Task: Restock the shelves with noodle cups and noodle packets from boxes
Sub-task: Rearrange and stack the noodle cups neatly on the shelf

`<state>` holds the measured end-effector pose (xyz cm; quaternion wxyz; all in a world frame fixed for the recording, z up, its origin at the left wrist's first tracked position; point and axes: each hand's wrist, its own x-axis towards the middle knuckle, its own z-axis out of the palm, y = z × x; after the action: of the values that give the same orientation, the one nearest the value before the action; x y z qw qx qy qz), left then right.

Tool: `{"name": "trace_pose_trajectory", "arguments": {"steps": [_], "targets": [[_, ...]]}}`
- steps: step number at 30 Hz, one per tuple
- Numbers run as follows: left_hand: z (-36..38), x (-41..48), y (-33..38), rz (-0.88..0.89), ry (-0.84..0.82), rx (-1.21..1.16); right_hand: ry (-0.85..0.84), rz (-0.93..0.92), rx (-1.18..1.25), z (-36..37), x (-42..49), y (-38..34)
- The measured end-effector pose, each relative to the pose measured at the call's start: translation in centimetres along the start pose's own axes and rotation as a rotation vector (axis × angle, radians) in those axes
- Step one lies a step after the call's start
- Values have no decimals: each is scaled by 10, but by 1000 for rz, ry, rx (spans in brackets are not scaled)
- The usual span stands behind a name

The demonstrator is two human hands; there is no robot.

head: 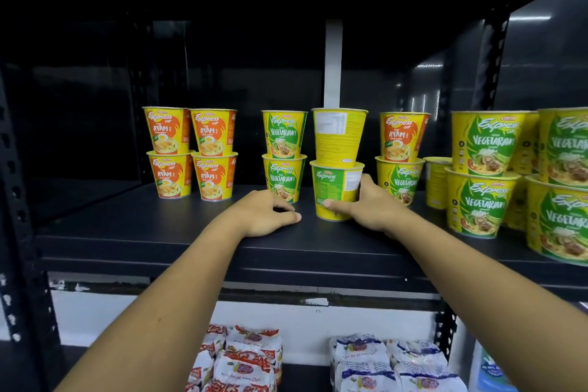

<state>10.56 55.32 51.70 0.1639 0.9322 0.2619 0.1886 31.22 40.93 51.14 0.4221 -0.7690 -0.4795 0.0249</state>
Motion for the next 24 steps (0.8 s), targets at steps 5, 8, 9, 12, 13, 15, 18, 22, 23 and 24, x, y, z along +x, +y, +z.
{"name": "trace_pose_trajectory", "arguments": {"steps": [5,8,9,12,13,15,18,22,23,24], "targets": [[-2,1,-6,-27,62,-119,-45,-60,40,0,-19,-3],[-2,4,-10,-20,70,-138,-89,-94,115,3,-27,-5],[-2,6,-12,-16,74,-145,-101,-105,143,5,-30,-6],[-2,8,-14,-8,78,-190,-112,-123,163,6,-39,-10],[-2,9,-15,-4,77,-194,-109,-123,158,5,-42,-13],[-1,9,-16,15,72,-181,-114,-114,160,4,-46,-18],[-1,7,-15,53,59,-163,-150,-95,227,1,-51,-21],[0,7,-16,99,34,-122,-202,-47,371,-6,-53,-23],[0,6,-15,107,25,-109,-203,-39,413,-7,-53,-23],[0,6,-15,114,17,-97,-201,-32,448,-8,-52,-22]]}}
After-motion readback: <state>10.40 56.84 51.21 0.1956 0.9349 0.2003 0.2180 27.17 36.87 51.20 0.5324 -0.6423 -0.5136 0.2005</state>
